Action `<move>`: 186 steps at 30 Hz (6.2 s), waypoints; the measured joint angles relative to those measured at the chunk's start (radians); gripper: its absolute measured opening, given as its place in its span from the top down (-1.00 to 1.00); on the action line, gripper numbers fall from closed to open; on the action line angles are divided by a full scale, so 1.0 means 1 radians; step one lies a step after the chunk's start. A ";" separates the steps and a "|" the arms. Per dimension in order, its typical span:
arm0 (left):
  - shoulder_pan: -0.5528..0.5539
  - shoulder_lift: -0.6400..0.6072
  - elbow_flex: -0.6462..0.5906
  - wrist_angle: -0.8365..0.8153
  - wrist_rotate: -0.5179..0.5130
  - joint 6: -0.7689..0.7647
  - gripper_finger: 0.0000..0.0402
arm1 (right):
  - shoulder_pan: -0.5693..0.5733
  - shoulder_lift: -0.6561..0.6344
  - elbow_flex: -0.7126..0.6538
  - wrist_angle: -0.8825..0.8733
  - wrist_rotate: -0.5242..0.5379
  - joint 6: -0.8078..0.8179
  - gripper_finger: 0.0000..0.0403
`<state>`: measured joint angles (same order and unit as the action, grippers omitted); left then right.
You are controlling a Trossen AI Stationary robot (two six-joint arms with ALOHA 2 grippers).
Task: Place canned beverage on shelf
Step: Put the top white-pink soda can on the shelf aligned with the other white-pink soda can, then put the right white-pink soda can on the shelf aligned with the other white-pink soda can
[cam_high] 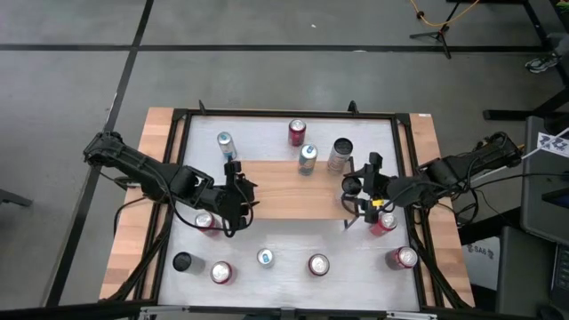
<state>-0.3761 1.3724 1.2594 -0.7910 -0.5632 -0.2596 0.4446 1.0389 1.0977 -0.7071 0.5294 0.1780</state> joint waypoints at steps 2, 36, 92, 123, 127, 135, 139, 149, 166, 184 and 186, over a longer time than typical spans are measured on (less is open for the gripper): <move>0.000 0.000 0.000 0.000 0.000 0.000 -0.05 | 0.000 0.000 0.000 -0.001 0.001 0.000 -0.27; 0.000 0.000 0.000 0.000 0.000 0.000 -0.05 | 0.000 -0.007 0.002 0.014 0.001 -0.001 -0.83; 0.000 0.000 0.000 0.002 0.000 -0.004 -0.05 | 0.193 0.092 0.001 0.403 -0.406 0.203 -0.83; 0.001 0.000 0.000 0.043 -0.001 0.022 -0.05 | 0.066 0.105 0.000 0.233 -0.031 0.111 -0.83; 0.001 0.000 0.000 0.054 -0.001 0.033 -0.05 | 0.066 0.105 0.000 0.233 -0.045 0.131 -0.83; 0.001 0.000 0.000 0.054 -0.001 0.032 -0.05 | 0.066 0.105 0.000 0.233 -0.086 0.132 -0.83; 0.001 0.000 0.000 0.053 -0.001 0.032 -0.05 | 0.066 0.105 0.000 0.234 -0.150 0.136 -0.83; 0.001 0.000 0.000 0.053 -0.001 0.031 -0.05 | 0.089 0.133 0.000 0.237 -0.261 0.424 -0.83; 0.001 0.000 0.001 0.052 0.000 0.025 -0.05 | 0.329 0.342 0.001 0.316 -0.208 0.915 -0.83; 0.000 0.000 0.001 0.052 0.000 0.023 -0.05 | 0.354 0.559 0.001 0.285 -0.216 1.130 -0.83; 0.000 0.000 0.001 0.052 0.000 0.022 -0.05 | 0.354 0.567 0.001 0.273 -0.216 1.131 -0.83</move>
<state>-0.3759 1.3720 1.2602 -0.7387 -0.5636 -0.2373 0.7986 1.6061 1.0984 -0.4345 0.3138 1.3087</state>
